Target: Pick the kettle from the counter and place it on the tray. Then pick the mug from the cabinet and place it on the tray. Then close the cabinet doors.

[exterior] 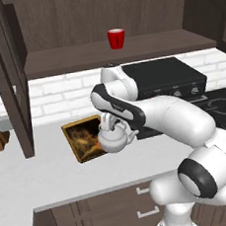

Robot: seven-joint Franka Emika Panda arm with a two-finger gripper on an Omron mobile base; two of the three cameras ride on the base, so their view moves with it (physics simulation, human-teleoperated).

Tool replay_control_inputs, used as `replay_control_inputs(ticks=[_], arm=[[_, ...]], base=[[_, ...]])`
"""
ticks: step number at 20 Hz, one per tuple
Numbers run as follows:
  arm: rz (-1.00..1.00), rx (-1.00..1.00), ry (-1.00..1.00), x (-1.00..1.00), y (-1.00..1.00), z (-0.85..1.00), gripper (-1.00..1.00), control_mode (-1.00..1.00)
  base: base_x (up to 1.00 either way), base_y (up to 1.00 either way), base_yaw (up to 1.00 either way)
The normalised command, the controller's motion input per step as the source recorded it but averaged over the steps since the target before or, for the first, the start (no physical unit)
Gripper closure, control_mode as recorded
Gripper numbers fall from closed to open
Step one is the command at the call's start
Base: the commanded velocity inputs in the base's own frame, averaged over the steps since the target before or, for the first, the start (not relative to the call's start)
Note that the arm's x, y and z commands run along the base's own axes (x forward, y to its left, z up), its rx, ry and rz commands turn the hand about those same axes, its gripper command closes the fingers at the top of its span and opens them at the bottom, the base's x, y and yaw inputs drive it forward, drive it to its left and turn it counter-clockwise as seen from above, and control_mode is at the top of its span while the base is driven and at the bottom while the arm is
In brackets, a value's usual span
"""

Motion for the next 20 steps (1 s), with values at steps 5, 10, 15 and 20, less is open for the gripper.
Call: replay_control_inputs(ticks=[5,10,15,20], arm=[[0.00,0.00,0.00,0.36,0.21,-0.07,1.00,-1.00],[0.00,0.00,0.00,0.14,0.12,-0.23,1.00,-1.00],[0.00,0.00,-0.03,0.26,0.07,-0.20,1.00,-1.00],[0.00,0.00,-0.08,0.30,0.12,-0.10,1.00,-1.00]], base=[[0.00,0.00,0.00],[0.00,0.00,0.00],[0.00,0.00,0.00],[0.00,0.00,0.00]])
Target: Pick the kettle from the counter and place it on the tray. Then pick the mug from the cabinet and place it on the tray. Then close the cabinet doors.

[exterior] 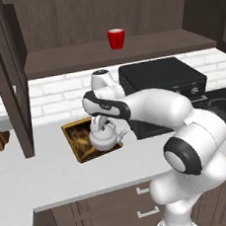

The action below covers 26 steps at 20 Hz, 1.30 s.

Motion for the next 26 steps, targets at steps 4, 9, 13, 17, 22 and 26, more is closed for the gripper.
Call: replay_control_inputs(ticks=[4,9,13,17,22,26], arm=[[0.00,0.00,-0.06,0.18,0.06,-0.08,1.00,-1.00],[0.00,0.00,-0.03,0.19,0.04,-0.01,1.00,-1.00],[0.00,0.00,0.00,0.33,0.09,-0.01,1.00,-1.00],[0.00,0.00,0.00,0.38,0.14,-0.07,1.00,-1.00],[0.00,0.00,0.00,0.40,0.12,-0.12,1.00,-1.00],[0.00,0.00,0.00,0.43,0.08,-0.01,1.00,-1.00]], base=[[0.00,0.00,0.00],[0.00,0.00,0.00],[0.00,0.00,0.00],[0.00,0.00,0.00],[0.00,0.00,0.00],[0.00,0.00,0.00]])
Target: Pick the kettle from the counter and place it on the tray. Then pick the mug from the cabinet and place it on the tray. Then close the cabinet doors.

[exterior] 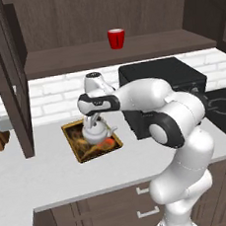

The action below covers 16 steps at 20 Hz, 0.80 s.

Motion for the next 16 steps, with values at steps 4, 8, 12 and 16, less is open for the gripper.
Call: replay_control_inputs(ticks=[4,8,12,16], arm=[[0.00,0.00,0.00,0.46,0.08,0.00,1.00,-1.00],[0.00,0.00,0.00,0.49,0.11,-0.03,1.00,-1.00],[0.00,0.00,0.00,0.49,0.11,-0.08,1.00,-1.00],[0.00,0.00,0.00,0.48,0.10,-0.06,1.00,-1.00]], base=[[0.00,0.00,0.00],[0.00,0.00,0.00],[0.00,0.00,0.00],[0.00,0.00,0.00]])
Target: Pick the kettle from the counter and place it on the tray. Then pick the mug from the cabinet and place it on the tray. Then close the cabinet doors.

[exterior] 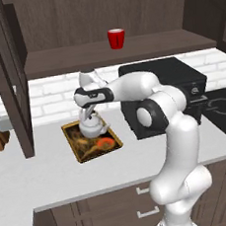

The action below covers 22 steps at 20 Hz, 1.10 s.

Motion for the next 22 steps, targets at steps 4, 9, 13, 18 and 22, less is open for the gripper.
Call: replay_control_inputs(ticks=[4,9,13,18,22], arm=[[0.00,0.00,0.00,0.45,0.11,-0.08,1.00,-1.00],[0.00,0.00,-0.01,0.26,0.15,-0.12,1.00,-1.00],[0.00,0.00,-0.01,0.09,0.22,-0.23,-1.00,-1.00],[0.00,0.00,-0.01,0.04,0.06,-0.42,-1.00,-1.00],[0.00,0.00,-0.07,0.00,0.00,-0.45,-1.00,-1.00]], base=[[0.00,0.00,0.00],[0.00,0.00,0.00],[0.00,0.00,0.00],[0.00,0.00,0.00],[0.00,0.00,0.00]])
